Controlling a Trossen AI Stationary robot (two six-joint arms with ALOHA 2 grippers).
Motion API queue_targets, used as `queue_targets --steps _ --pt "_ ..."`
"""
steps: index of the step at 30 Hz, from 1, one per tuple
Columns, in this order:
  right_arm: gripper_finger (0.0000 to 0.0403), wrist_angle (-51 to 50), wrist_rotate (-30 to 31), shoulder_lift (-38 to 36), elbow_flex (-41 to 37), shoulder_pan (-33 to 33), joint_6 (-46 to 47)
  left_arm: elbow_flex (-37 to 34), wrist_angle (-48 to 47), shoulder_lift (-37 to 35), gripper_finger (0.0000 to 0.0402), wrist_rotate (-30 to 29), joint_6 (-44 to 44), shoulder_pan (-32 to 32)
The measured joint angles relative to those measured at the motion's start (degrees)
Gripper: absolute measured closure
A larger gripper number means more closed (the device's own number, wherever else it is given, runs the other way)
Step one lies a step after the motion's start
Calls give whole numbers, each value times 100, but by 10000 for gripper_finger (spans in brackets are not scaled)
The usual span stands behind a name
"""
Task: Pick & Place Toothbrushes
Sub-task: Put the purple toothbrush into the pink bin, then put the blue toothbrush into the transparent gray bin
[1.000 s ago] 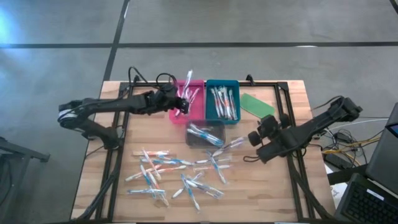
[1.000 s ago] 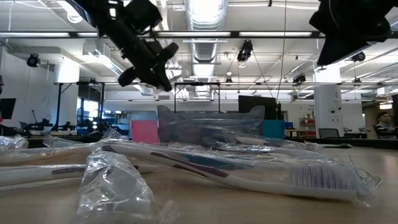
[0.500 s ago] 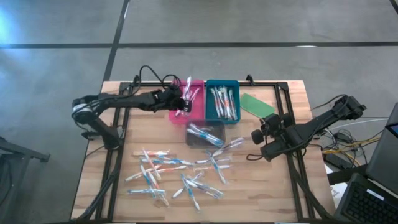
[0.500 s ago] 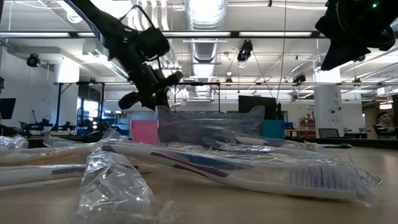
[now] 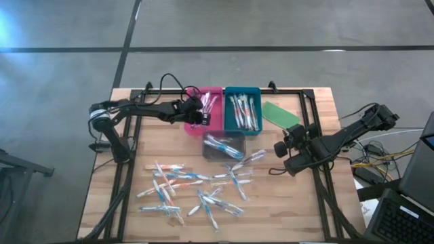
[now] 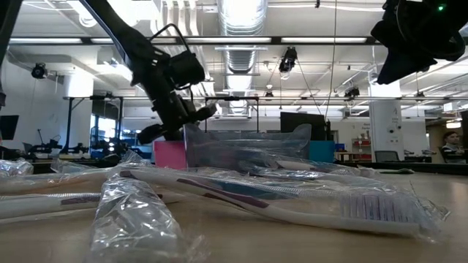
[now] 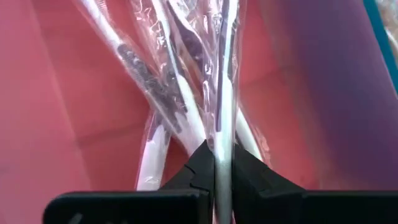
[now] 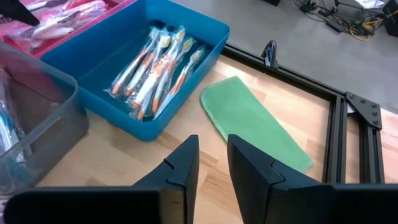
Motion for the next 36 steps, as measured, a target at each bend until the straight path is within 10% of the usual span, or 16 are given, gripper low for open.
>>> queue_targets --steps 17,36 --pt "276 59 0 4 0 0 -44 3 39 39 262 -10 202 28" --pt "281 62 0 4 0 0 -170 28 -29 -1077 245 650 989 26"
